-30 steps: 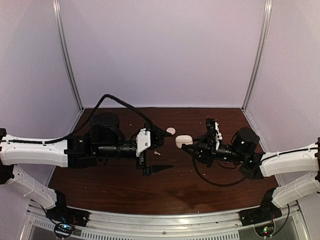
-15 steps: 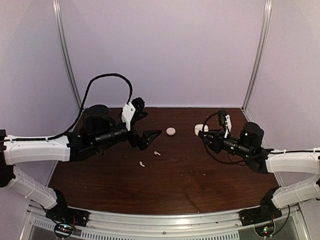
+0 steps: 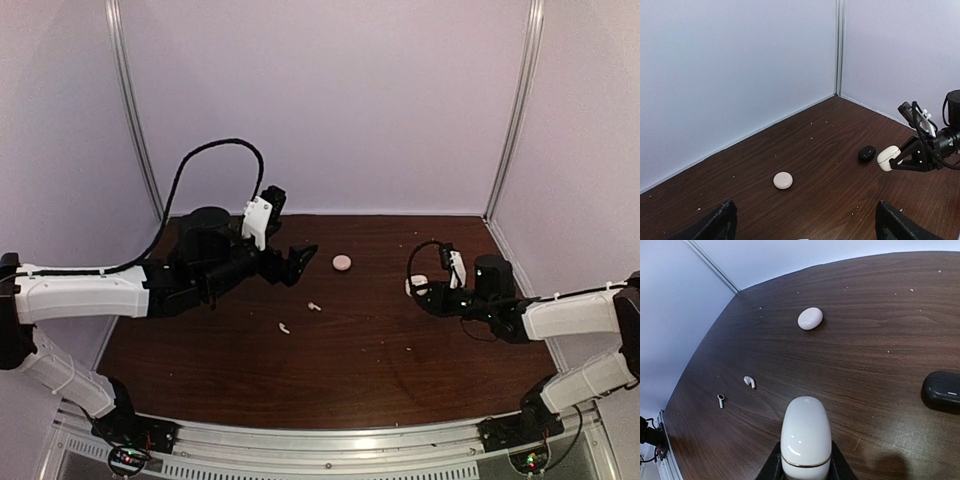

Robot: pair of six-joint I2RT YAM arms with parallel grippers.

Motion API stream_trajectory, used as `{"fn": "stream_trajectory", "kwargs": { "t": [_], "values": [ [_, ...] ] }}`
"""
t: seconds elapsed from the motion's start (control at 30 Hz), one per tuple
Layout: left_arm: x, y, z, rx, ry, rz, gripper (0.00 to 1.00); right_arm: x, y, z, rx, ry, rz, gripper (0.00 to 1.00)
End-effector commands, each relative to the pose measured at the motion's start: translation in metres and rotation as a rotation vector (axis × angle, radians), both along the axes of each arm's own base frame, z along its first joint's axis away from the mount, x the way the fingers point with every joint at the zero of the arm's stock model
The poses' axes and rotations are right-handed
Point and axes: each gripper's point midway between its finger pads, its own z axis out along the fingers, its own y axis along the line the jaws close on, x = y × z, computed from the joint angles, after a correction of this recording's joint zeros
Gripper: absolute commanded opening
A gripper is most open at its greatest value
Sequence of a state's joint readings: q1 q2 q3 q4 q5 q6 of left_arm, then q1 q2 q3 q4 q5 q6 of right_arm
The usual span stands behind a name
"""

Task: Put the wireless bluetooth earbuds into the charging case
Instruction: Place the charging case with the earbuds at the center of the board.

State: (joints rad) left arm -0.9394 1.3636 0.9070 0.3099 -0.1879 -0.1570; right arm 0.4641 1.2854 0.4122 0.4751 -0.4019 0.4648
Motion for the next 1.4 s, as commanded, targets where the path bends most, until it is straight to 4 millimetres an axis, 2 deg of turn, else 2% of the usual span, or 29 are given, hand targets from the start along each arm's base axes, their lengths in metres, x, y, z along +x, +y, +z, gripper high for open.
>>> {"fn": "stream_trajectory", "kwargs": {
  "t": [0.0,0.17,0.6,0.87,0.93,1.07,1.2,1.33,1.37],
  "values": [
    [0.009,0.003,0.009,-0.022,0.003,0.048,0.98,0.012,-0.018,-0.020,-0.029,0.072,-0.076,0.01],
    [0.013,0.008,0.006,-0.007,0.011,0.083,0.98,0.023,-0.037,-0.044,-0.077,0.149,-0.138,0.02],
    [0.020,0.013,-0.013,0.039,0.055,0.100,0.98,0.037,-0.070,-0.082,-0.152,0.257,-0.226,0.08],
    [0.028,0.007,-0.023,0.078,0.086,0.087,0.98,0.042,-0.086,-0.084,-0.163,0.268,-0.261,0.36],
    [0.034,0.007,-0.031,0.102,0.106,0.094,0.98,0.042,-0.090,-0.082,-0.166,0.268,-0.269,0.43],
    [0.054,0.009,-0.050,0.150,0.166,0.116,0.98,0.042,-0.100,-0.076,-0.199,0.249,-0.299,0.61],
    [0.078,0.005,-0.067,0.151,0.236,0.109,0.98,0.045,-0.106,-0.061,-0.223,0.210,-0.322,0.73],
    [0.102,-0.007,-0.087,0.173,0.278,0.097,0.98,0.047,-0.106,-0.043,-0.213,0.150,-0.313,0.86],
    [0.108,-0.011,-0.099,0.194,0.295,0.097,0.98,0.047,-0.106,-0.036,-0.205,0.130,-0.314,0.90]
  ]
}}
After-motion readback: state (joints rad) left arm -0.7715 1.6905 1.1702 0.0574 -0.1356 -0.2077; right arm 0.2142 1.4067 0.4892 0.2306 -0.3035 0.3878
